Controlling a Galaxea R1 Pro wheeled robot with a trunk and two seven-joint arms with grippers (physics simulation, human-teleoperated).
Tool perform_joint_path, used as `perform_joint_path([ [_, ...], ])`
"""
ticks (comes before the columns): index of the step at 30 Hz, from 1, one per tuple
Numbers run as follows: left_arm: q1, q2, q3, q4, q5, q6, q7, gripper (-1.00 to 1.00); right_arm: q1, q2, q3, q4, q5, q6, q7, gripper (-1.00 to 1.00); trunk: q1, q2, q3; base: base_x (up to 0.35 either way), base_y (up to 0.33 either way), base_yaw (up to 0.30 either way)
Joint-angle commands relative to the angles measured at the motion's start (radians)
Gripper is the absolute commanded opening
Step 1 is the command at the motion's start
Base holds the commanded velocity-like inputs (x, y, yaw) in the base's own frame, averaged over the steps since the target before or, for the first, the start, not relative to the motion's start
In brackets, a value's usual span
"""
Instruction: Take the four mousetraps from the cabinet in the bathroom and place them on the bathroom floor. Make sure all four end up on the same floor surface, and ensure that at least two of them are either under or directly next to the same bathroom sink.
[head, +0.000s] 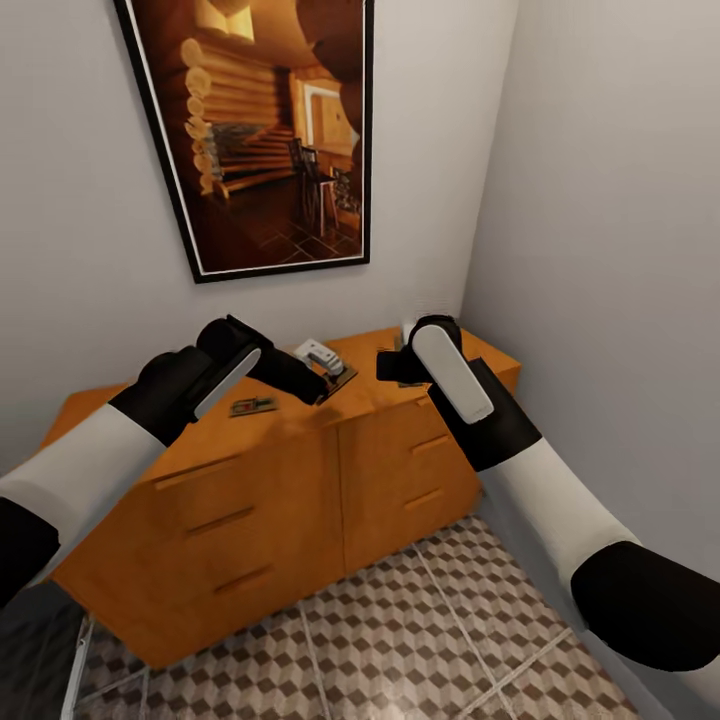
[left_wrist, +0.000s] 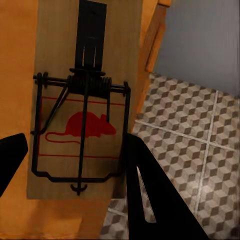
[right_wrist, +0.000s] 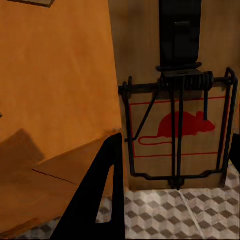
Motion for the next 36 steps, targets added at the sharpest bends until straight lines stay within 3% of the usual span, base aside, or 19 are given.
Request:
perform_joint_path([
  [1,-0.001,-0.002,-0.002,0.0,-0.004,0.002,-0.005,-1.0,0.001,-0.009,0.001,-0.002,-0.009,0.003,-0.01,-1.0,-0.001,-0.001,-0.001,-0.334,0.0,0.0],
  [5,-0.001,-0.018,-0.003,0.0,-0.004,0.002,-0.005,-1.0,0.006,-0.044,0.001,-0.007,-0.012,0.001,-0.007,-1.0,-0.001,-0.001,-0.001,-0.334,0.0,0.0],
  [11,-0.035,-0.03,0.015,-0.034,-0.018,0.026,0.006,-1.0,-0.028,-0.039,-0.009,-0.041,-0.013,0.025,-0.01,-1.0,-0.001,-0.001,-0.001,0.0,0.0,0.0],
  [19,-0.039,-0.052,0.026,-0.079,0.016,-0.008,-0.008,-1.0,-0.07,-0.052,-0.007,-0.086,-0.013,-0.004,-0.015,-1.0,-0.001,-0.001,-0.001,-0.015,0.0,0.0],
  [29,-0.038,-0.046,0.032,-0.134,0.016,-0.009,-0.008,-1.0,-0.071,-0.054,-0.008,-0.093,-0.013,-0.014,-0.018,-1.0,-0.001,-0.001,-0.001,-0.286,0.0,0.0],
  [36,-0.038,-0.022,0.045,-0.173,0.016,-0.009,-0.007,-1.0,-0.07,-0.087,-0.006,-0.095,0.003,-0.012,-0.022,-1.0,-0.001,-0.001,-0.001,-0.332,0.0,0.0],
])
